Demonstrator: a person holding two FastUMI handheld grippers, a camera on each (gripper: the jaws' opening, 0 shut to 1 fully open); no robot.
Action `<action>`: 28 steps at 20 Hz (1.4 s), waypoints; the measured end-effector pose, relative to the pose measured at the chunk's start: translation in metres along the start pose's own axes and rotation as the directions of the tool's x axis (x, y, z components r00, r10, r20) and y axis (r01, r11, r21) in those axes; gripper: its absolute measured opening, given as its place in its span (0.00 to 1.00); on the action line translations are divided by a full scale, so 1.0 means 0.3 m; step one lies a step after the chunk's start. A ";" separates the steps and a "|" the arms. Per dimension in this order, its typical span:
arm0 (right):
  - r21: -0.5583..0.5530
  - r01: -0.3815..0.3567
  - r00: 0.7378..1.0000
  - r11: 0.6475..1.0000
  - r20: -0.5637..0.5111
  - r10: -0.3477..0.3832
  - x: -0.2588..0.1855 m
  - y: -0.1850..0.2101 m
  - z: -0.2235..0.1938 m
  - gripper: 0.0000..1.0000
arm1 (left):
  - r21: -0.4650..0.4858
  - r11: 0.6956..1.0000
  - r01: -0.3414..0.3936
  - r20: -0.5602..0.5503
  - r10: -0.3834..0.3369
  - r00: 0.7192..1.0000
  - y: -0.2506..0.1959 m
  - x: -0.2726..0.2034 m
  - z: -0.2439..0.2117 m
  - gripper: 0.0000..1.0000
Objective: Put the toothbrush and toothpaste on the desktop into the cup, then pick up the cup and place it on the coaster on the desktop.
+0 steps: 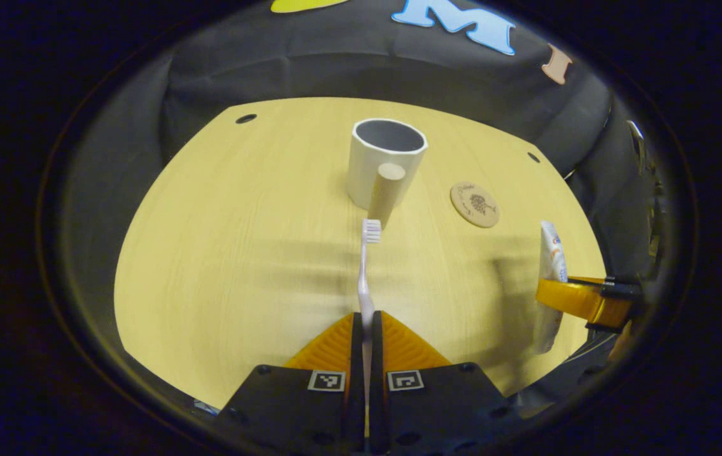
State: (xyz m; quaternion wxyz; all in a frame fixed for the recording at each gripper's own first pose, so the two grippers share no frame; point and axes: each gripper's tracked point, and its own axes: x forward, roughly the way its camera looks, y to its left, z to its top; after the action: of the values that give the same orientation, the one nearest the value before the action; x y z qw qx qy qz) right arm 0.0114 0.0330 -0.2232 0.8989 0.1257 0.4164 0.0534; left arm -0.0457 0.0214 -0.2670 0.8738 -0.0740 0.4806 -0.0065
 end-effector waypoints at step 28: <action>-0.135 -0.021 0.885 0.991 0.458 0.081 -0.215 0.145 0.454 0.19 | 0.058 0.996 0.063 0.616 -0.085 0.783 -0.040 -0.317 0.658 0.10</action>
State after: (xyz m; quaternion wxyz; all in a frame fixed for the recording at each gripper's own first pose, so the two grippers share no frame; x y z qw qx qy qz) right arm 0.0739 0.0373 -0.0794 0.9765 0.0887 0.1830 0.0715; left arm 0.0697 0.0416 -0.0816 0.9830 -0.0761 0.1653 -0.0245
